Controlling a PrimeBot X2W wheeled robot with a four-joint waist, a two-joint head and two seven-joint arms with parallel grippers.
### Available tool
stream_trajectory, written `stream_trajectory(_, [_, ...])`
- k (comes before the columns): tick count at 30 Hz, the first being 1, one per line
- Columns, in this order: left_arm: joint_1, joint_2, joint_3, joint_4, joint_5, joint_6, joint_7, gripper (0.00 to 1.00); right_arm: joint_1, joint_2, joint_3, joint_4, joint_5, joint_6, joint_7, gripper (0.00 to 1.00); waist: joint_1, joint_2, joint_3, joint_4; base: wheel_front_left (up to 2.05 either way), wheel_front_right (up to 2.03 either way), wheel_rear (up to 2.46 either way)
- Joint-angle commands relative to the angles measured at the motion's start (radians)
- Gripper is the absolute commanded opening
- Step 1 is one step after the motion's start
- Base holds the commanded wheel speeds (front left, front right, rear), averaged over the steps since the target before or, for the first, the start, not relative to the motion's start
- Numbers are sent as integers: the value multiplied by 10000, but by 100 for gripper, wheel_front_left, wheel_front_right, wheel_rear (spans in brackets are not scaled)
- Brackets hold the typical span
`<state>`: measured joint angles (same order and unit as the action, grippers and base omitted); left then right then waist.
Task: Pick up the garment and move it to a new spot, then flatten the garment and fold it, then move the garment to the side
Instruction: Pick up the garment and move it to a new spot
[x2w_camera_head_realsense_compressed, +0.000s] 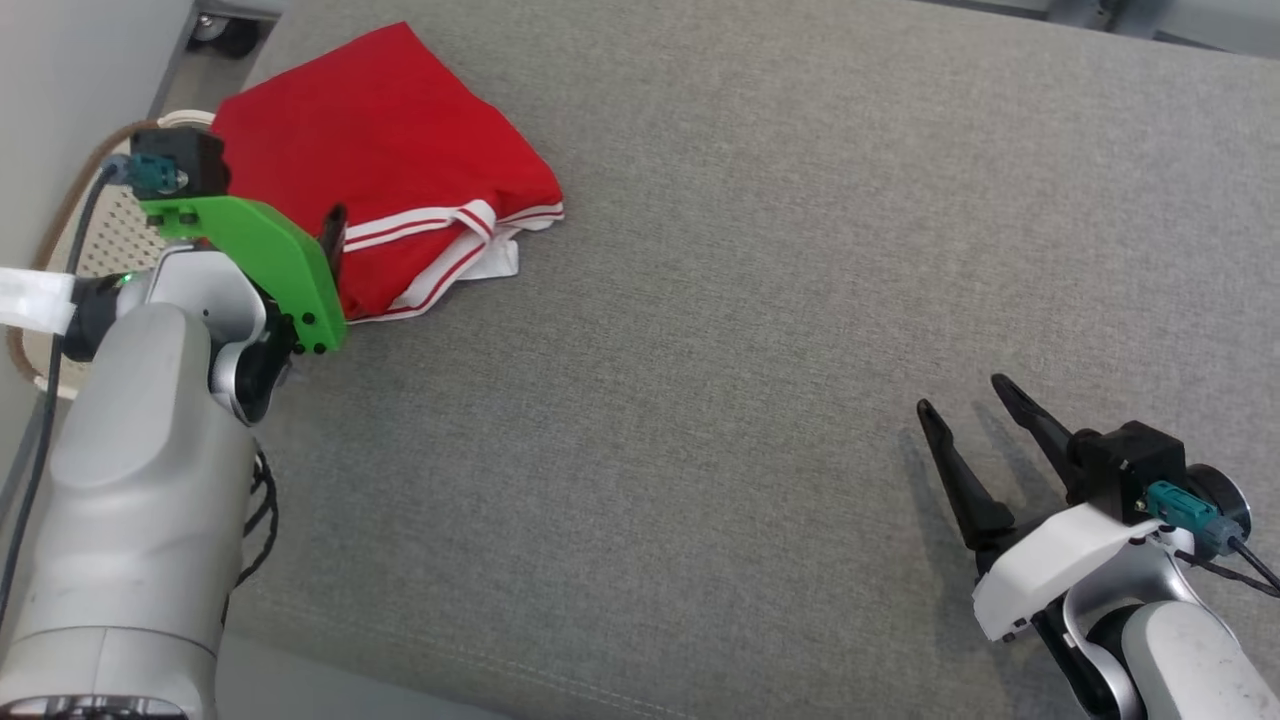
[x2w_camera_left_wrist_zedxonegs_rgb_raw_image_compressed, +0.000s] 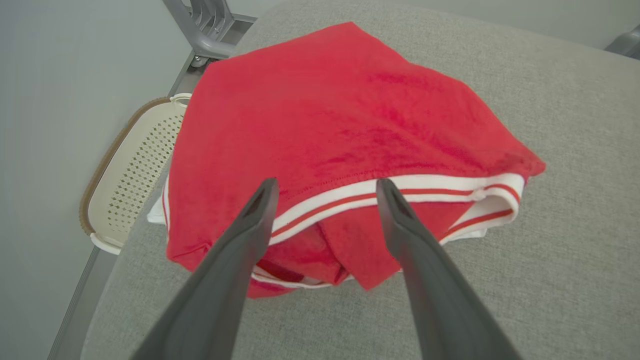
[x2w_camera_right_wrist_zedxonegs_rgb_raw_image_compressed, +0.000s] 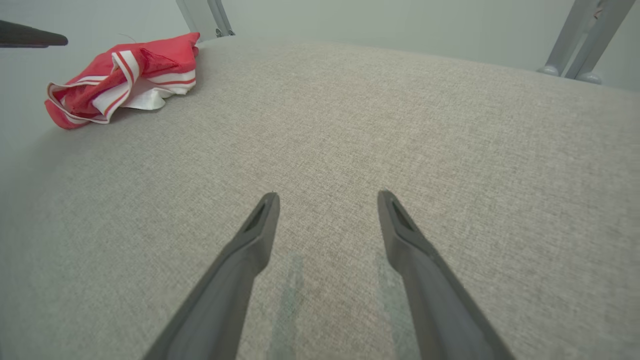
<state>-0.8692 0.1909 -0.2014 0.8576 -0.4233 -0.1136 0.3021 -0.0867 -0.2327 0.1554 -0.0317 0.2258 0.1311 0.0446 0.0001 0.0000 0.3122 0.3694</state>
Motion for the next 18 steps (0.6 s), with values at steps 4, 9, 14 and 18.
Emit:
stream_trajectory(4, [-697,366,70,477,59,247,278,100,103,-251,13,-401,-106,-7,209,100,-1,0,995,-969,0,0,0])
stream_trajectory(9, [-1065,616,68,998,85,497,705,100,268,-472,-4,-858,-157,-7,453,100,-1,0,1395,-1299,0,0,0])
stream_trajectory(14, [-1261,779,76,1309,80,636,830,100,384,-617,-128,-1271,-233,-7,635,100,-1,0,1764,-1445,0,0,0])
stream_trajectory(18, [-1392,722,160,1597,-73,793,907,100,406,-700,-300,-1606,-293,-7,773,100,-1,0,2142,-1425,0,0,0])
